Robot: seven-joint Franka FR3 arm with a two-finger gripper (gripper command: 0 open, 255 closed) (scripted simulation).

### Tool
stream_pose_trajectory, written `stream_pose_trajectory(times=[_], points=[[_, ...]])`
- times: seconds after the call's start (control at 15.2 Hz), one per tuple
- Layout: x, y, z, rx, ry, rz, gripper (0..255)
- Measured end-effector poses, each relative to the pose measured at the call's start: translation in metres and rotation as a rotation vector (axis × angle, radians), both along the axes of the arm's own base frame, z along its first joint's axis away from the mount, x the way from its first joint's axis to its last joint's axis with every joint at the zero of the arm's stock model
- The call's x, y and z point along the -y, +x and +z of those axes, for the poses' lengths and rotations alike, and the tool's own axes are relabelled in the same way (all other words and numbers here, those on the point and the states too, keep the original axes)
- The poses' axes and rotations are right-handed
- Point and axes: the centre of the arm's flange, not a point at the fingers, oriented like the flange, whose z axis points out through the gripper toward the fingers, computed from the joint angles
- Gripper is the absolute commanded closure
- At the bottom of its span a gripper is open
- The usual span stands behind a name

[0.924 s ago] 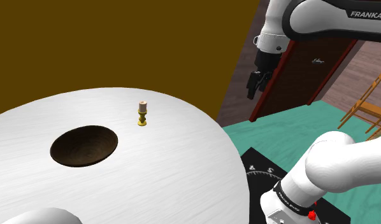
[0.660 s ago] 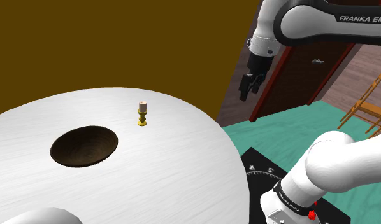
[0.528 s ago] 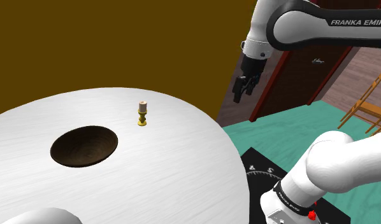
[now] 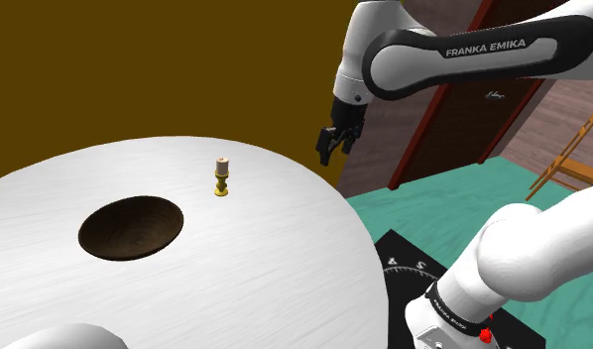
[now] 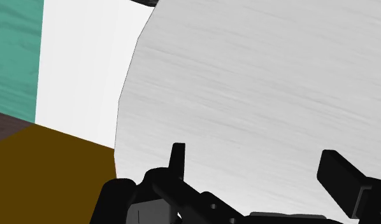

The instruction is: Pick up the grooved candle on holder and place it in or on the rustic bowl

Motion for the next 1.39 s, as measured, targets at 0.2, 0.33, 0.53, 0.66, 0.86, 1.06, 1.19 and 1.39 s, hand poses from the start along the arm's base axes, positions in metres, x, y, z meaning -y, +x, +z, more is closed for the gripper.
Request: stream_pose_trajectory(times=[0.2,0.33,0.53,0.66,0.86,1.06,1.19,1.39], points=[[-0.021,0.021,-0.016,0.025,0.005,0.002,0],[-0.041,0.038,-0.028,0.041,0.009,0.005,0],[-0.062,0.064,-0.043,0.066,0.013,0.007,0],[-0.077,0.081,-0.054,0.082,0.017,0.008,0],[-0.097,0.106,-0.065,0.107,0.022,0.011,0],[-0.120,0.131,-0.078,0.131,0.027,0.013,0],[-0.137,0.149,-0.091,0.148,0.031,0.015,0],[-0.160,0.172,-0.100,0.172,0.036,0.017,0]])
